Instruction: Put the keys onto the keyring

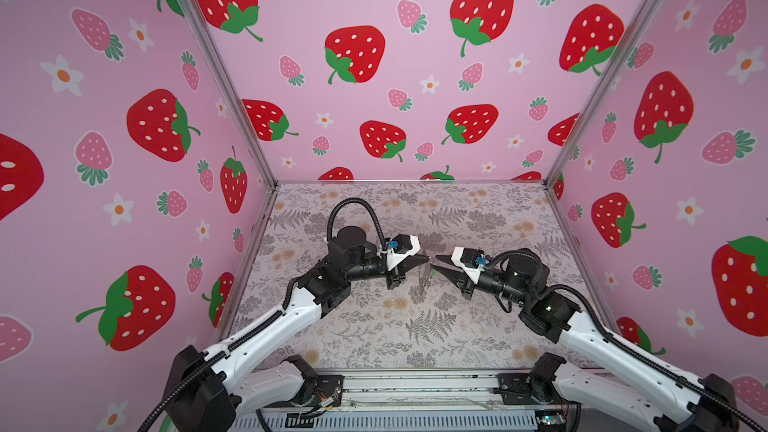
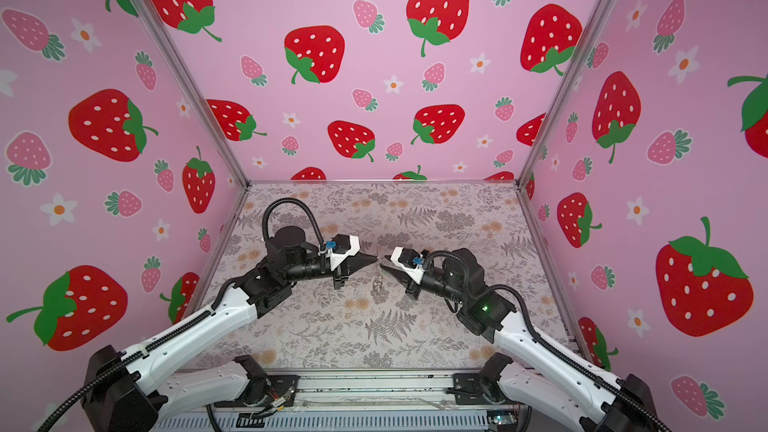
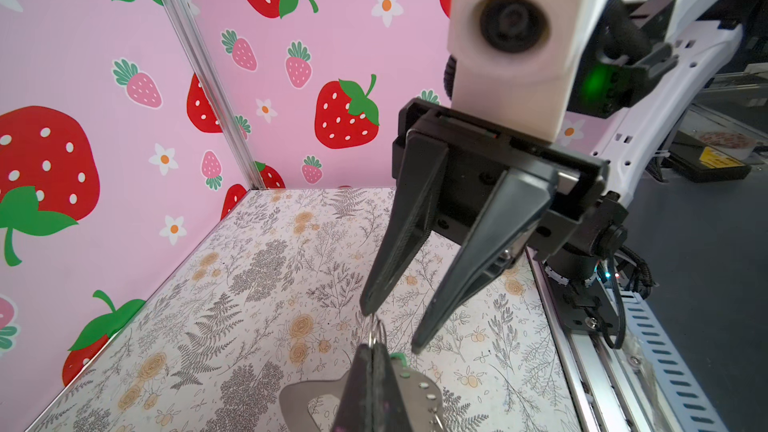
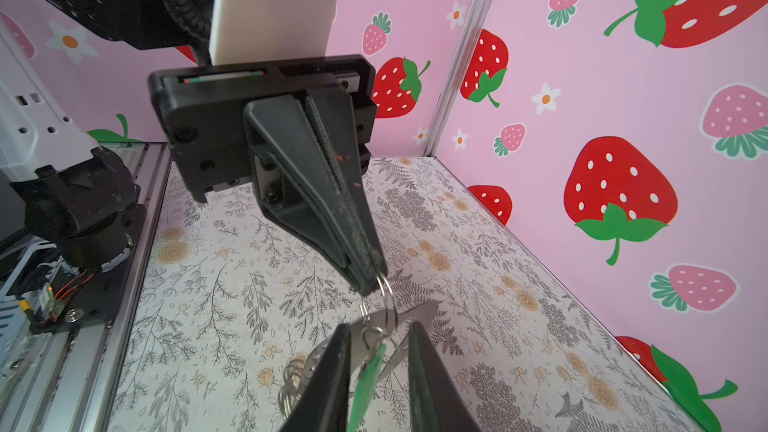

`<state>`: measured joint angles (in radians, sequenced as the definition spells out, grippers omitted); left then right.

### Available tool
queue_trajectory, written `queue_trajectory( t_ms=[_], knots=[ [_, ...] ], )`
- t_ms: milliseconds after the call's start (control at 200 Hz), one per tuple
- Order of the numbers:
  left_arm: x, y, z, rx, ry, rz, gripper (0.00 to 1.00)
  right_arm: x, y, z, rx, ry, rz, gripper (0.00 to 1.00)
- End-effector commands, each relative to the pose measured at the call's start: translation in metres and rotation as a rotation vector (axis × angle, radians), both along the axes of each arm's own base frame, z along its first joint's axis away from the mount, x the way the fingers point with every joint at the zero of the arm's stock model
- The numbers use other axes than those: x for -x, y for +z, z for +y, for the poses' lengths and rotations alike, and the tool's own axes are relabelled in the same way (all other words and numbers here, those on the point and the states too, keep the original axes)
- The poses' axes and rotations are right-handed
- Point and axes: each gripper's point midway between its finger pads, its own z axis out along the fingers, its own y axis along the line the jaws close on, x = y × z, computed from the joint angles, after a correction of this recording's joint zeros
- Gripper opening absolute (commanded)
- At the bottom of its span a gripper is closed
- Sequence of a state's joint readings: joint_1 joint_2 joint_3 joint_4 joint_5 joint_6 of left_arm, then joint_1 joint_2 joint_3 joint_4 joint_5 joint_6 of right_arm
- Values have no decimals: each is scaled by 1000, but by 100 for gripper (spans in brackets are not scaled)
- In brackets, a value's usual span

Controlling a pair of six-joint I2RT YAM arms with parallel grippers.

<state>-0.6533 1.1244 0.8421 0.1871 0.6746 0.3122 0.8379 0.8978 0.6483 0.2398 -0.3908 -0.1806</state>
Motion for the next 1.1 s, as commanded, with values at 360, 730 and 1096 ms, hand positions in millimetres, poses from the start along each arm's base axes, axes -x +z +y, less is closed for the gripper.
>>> queue_trajectory(
  t_ms=[360, 730, 1096],
  knots=[
    [8, 15, -4, 26, -54, -42, 0, -5, 26, 1, -67, -25, -47, 22],
    [11, 18, -8, 11, -63, -72, 0, -11, 17, 7, -44, -23, -6, 17],
    [14, 20, -8, 12, -68, -83, 0, -13, 9, 7, -13, -34, 13, 10]
  ],
)
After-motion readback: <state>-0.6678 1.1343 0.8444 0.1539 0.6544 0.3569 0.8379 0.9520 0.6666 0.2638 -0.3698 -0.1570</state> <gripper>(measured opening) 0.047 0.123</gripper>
